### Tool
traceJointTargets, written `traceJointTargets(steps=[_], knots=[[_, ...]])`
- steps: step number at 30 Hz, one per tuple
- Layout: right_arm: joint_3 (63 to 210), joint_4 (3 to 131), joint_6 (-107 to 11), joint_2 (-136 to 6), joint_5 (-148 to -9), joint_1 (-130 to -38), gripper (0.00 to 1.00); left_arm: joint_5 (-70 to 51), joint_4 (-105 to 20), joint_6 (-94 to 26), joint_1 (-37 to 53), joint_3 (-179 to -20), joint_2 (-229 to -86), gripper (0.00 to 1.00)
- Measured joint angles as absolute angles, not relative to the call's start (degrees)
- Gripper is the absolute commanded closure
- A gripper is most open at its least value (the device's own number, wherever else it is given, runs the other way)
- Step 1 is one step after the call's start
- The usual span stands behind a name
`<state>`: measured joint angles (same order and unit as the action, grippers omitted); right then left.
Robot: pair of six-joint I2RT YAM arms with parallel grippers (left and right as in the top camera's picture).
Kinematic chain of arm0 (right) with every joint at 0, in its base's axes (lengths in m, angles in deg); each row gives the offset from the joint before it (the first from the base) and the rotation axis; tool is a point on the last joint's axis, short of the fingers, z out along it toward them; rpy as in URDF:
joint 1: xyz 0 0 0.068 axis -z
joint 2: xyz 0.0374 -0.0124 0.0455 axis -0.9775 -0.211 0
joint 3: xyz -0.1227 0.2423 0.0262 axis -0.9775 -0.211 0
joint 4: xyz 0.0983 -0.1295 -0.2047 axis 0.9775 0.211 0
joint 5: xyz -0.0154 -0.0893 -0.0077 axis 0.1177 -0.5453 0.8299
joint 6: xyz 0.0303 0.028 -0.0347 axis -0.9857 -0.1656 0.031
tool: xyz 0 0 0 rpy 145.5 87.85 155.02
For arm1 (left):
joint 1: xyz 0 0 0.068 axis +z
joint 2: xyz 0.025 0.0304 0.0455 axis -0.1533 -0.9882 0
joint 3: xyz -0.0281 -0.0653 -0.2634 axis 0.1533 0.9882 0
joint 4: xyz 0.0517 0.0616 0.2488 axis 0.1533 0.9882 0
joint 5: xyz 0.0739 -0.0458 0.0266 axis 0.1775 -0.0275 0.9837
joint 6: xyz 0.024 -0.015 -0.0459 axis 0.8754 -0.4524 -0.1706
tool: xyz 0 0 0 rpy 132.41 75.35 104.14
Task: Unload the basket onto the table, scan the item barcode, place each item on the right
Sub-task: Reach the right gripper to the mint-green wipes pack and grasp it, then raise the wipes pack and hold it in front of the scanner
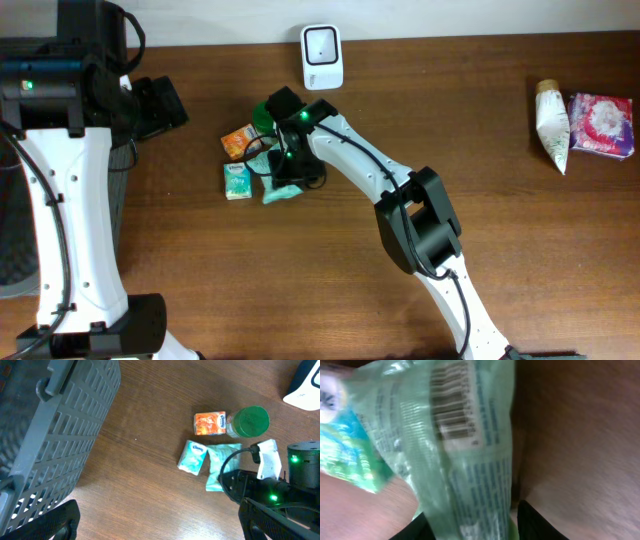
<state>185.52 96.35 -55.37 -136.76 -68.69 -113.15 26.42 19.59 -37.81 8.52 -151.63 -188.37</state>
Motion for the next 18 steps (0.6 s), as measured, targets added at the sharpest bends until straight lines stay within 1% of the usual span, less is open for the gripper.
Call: traceJointTargets(steps=[3, 6, 8, 11, 14, 15, 16, 18], knots=[[185.5, 101.9, -55.3, -135.6, -74.5, -111.7, 0.57, 26.4, 19.6, -37.8, 8.5, -151.6, -188.4, 0.01], [185.5, 108.2, -55.2, -132.6, -84.0, -107.3, 0.53, 26.4, 19.6, -37.8, 8.5, -151.6, -188.4, 0.01], [185.5, 110.6, -55.2, -132.6, -86.5, -104.0, 0.52, 26.4, 19.6, -37.8, 8.5, -151.6, -188.4, 0.01], [185.5, 111.9, -54.3, -132.6, -87.0, -101.2, 0.51, 26.4, 19.6, -37.8, 8.5, -151.6, -188.4, 0.01], [185.5, 111.9, -51.5, -132.6, -82.8, -101.1, 0.46, 26.4, 19.6, -37.8, 8.5, -151.6, -188.4, 0.01], [185.5, 112.4, -51.7, -132.1, -82.2, -100.9, 0.35, 26.4, 19.6, -37.8, 8.5, -151.6, -188.4, 0.01], [185.5, 112.9, -52.0, -130.6, -81.3, -100.6, 0.01, 26.4, 19.6, -37.8, 8.5, -151.6, -188.4, 0.01], [185.5, 112.8, -51.4, -126.9, -78.0, -100.3, 0.01, 26.4, 19.6, -37.8, 8.5, -151.6, -188.4, 0.01]])
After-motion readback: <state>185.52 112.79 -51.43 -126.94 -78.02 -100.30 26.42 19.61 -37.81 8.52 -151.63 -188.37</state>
